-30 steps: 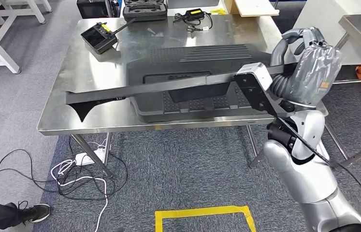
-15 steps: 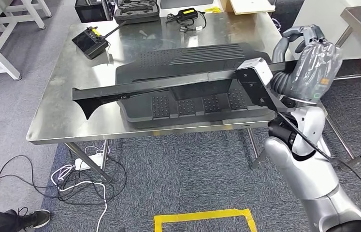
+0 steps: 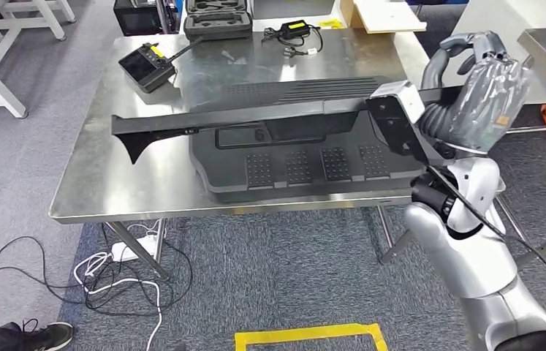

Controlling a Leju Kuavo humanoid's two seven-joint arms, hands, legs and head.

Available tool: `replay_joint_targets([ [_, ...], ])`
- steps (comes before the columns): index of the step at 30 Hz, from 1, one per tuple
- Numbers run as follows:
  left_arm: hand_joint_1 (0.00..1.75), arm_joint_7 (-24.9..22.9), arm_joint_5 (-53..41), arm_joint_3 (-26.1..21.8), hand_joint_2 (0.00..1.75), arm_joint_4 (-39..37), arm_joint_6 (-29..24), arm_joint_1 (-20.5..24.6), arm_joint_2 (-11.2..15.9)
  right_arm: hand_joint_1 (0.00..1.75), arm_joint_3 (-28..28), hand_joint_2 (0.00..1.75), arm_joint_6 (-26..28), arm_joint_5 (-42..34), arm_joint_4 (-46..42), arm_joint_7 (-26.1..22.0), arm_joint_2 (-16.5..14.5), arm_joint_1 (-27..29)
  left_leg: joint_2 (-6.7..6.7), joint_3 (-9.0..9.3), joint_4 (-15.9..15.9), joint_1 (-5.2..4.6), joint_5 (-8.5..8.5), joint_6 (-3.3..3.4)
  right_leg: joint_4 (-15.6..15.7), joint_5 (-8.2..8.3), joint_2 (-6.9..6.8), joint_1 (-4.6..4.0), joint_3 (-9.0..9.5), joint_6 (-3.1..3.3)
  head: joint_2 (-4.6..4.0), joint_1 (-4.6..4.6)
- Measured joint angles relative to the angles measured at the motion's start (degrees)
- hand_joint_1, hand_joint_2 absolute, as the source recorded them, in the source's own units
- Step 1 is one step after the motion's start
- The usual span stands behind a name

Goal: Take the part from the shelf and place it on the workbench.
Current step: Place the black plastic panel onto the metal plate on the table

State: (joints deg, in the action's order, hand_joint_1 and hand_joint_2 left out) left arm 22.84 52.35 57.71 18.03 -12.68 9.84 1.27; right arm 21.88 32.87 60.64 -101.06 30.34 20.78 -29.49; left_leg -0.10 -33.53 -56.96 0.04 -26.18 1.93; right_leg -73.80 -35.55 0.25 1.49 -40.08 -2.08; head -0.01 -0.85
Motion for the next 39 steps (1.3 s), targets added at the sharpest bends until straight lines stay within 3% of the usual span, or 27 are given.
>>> replay_joint_targets([
  [1,0.0,0.0,0.01,0.0,1.75,0.0,-0.04,-0.04,-0.01,1.75,0.0,1.75,0.0,-0.03,0.1,0.01,0.01,0.03,-0.03,0.1,-0.17,0.04,-0.25,-0.06,-0.29,0.9,-0.01,0.07,-0.67,-0.16,0.0,-0.22],
  [2,0.0,0.0,0.04,0.0,1.75,0.0,-0.11,-0.07,-0.01,1.75,0.0,1.75,0.0,-0.05,0.18,0.01,0.01,0.01,-0.07,0.23,-0.45,0.12,-0.59,-0.21,1.68,2.86,-0.03,0.17,-0.21,-0.3,0.0,-0.47],
  [3,0.0,0.01,0.07,0.0,1.75,0.0,-0.2,-0.1,-0.02,1.75,0.0,1.75,0.0,-0.05,0.24,0.01,0.02,-0.05,-0.11,0.36,-0.86,0.21,-1.03,-0.46,5.24,5.28,-0.09,0.29,1.06,-0.41,0.0,-0.76],
  [5,0.0,0.02,0.16,0.0,1.75,0.0,-0.41,-0.09,-0.02,1.75,0.0,1.75,0.0,-0.07,0.38,0.03,0.03,-0.19,-0.2,0.28,-1.92,0.13,-1.98,-1.19,11.26,7.95,-0.18,0.27,3.46,-0.26,0.01,-1.27],
  [6,0.0,0.04,0.19,0.0,1.75,0.0,-0.48,-0.1,-0.02,1.75,-0.01,1.75,0.0,-0.08,0.45,0.06,0.05,-0.2,-0.22,0.17,-2.32,0.03,-2.31,-1.5,12.65,8.18,-0.19,0.19,3.98,0.04,0.01,-1.36],
  [9,0.0,0.08,0.24,0.0,1.75,0.0,-0.55,-0.14,-0.02,1.75,-0.02,1.75,0.0,-0.07,0.61,0.1,0.1,-0.16,-0.19,0.25,-2.6,-0.03,-2.78,-2.11,13.02,7.76,-0.02,0.07,4.16,1.12,0.01,-0.97],
  [12,0.0,0.15,0.25,0.01,1.75,0.03,-0.57,-0.05,-0.04,1.75,-0.04,1.75,0.0,-0.05,0.62,0.03,0.1,-0.37,-0.12,-0.58,-5.64,0.12,-4.74,-2.91,13.36,7.59,-0.11,0.38,4.82,1.84,0.01,-0.37],
  [15,0.0,0.17,0.29,0.01,1.75,0.04,-0.66,-0.17,-0.05,1.75,-0.04,1.75,0.0,-0.06,0.66,0.01,0.1,-0.41,-0.11,-5.29,-14.56,0.38,-8.13,-3.39,13.37,7.21,-0.17,0.35,5.19,2.31,0.01,0.39],
  [16,0.0,0.17,0.32,0.01,1.75,0.04,-0.72,-0.26,-0.06,1.75,-0.04,1.75,0.0,-0.08,0.69,0.01,0.1,-0.38,-0.11,-7.06,-17.39,0.46,-8.66,-3.46,13.37,7.02,-0.15,0.34,5.37,2.43,0.01,0.57],
  [17,0.0,0.17,0.34,0.01,1.75,0.04,-0.77,-0.33,-0.07,1.75,-0.04,1.75,0.0,-0.14,0.74,0.04,0.1,-0.37,-0.11,-7.92,-18.27,0.49,-8.12,-3.43,13.36,6.83,-0.1,0.33,5.6,2.47,0.01,0.69],
  [18,0.0,0.17,0.35,0.01,1.75,0.04,-0.81,-0.37,-0.07,1.75,-0.04,1.75,0.0,-0.25,0.78,0.09,0.1,-0.35,-0.11,-7.65,-16.84,0.49,-6.42,-3.28,13.36,6.59,-0.05,0.33,5.94,2.44,0.01,0.81],
  [20,0.0,0.17,0.35,0.0,1.75,0.04,-0.8,-0.37,-0.07,1.75,-0.04,1.75,0.0,-0.52,0.85,0.23,0.1,-0.39,-0.14,-4.82,-9.68,0.35,-1.93,-2.66,13.44,6.06,0.02,0.35,6.81,2.23,0.01,0.99],
  [21,0.0,0.17,0.38,0.0,1.75,0.04,-0.79,-0.35,-0.07,1.75,-0.04,1.75,0.0,-0.66,0.9,0.3,0.1,-0.47,-0.16,-3.42,-6.28,0.15,-0.46,-2.33,13.48,5.81,0.07,0.31,7.14,2.04,0.01,1.06],
  [22,0.0,0.17,0.41,0.0,1.75,0.04,-0.79,-0.32,-0.07,1.75,-0.04,1.75,0.0,-0.75,0.95,0.35,0.1,-0.53,-0.15,-2.52,-4.11,-0.07,0.05,-2.05,13.58,5.67,0.09,0.33,7.3,1.79,0.01,1.15],
  [24,0.0,0.17,0.49,0.01,1.75,0.04,-0.93,-0.33,-0.07,1.75,-0.04,1.75,-0.01,-0.87,1.11,0.43,0.1,-0.62,-0.15,-2.07,-2.76,-0.47,-0.31,-1.71,14.0,5.62,0.11,0.38,7.43,1.15,0.0,1.28],
  [27,0.0,0.19,0.5,0.01,1.75,0.06,-1.13,-0.36,-0.07,1.75,-0.04,1.75,-0.02,-0.88,1.36,0.48,0.21,-0.7,-0.08,-1.1,-1.15,-0.03,-0.09,-1.02,12.96,4.65,-0.03,0.37,7.3,0.34,0.0,1.12],
  [28,0.0,0.19,0.51,0.0,1.75,0.07,-1.14,-0.33,-0.08,1.75,-0.04,1.75,-0.03,-0.89,1.42,0.49,0.29,-0.79,-0.04,-0.69,-0.66,0.15,0.0,-0.73,10.64,3.43,-0.04,0.34,6.24,0.22,0.01,0.91],
  [31,0.0,0.2,0.51,0.0,1.75,0.07,-1.14,-0.31,-0.23,1.75,-0.04,1.75,-0.06,-0.96,1.7,0.56,0.48,-0.85,0.0,-0.22,-0.55,0.07,-0.33,-0.19,0.62,-0.16,-0.01,0.27,0.49,-0.19,0.01,0.17],
  [32,0.0,0.2,0.5,0.0,1.75,0.07,-1.13,-0.34,-0.28,1.75,-0.04,1.75,-0.07,-0.98,1.83,0.58,0.5,-0.81,-0.01,-0.11,-0.65,0.07,-0.55,-0.18,-0.64,0.21,-0.02,0.3,-0.64,-0.32,0.01,-0.05],
  [33,0.0,0.2,0.5,0.0,1.75,0.07,-1.1,-0.36,-0.32,1.75,-0.04,1.75,-0.09,-0.98,1.95,0.6,0.5,-0.81,-0.04,0.03,-0.83,0.11,-0.82,-0.25,0.24,1.69,-0.04,0.35,-0.74,-0.42,0.01,-0.29],
  [35,0.0,0.2,0.5,-0.01,1.75,0.07,-1.03,-0.38,-0.36,1.75,-0.04,1.75,-0.1,-0.98,2.15,0.61,0.52,-0.84,-0.13,0.38,-1.46,0.26,-1.64,-0.69,6.73,6.08,-0.18,0.44,1.56,-0.52,0.01,-0.88],
  [36,0.0,0.19,0.51,-0.01,1.75,0.07,-1.01,-0.35,-0.37,1.75,-0.04,1.75,-0.11,-0.98,2.24,0.61,0.54,-0.88,-0.18,0.4,-1.99,0.2,-2.12,-1.06,9.95,7.51,-0.23,0.36,2.81,-0.42,0.0,-1.16],
  [37,0.0,0.19,0.51,-0.01,1.75,0.07,-1.01,-0.32,-0.38,1.75,-0.04,1.75,-0.13,-0.99,2.33,0.63,0.56,-0.9,-0.21,0.36,-2.39,0.16,-2.5,-1.4,11.98,8.14,-0.22,0.27,3.61,-0.11,0.0,-1.35],
  [39,0.0,0.18,0.5,0.0,1.75,0.07,-1.01,-0.29,-0.38,1.75,-0.04,1.75,-0.17,-0.99,2.54,0.67,0.63,-0.91,-0.23,0.28,-2.73,-0.02,-2.88,-1.96,12.77,7.83,-0.04,0.0,3.85,0.72,0.01,-1.28],
])
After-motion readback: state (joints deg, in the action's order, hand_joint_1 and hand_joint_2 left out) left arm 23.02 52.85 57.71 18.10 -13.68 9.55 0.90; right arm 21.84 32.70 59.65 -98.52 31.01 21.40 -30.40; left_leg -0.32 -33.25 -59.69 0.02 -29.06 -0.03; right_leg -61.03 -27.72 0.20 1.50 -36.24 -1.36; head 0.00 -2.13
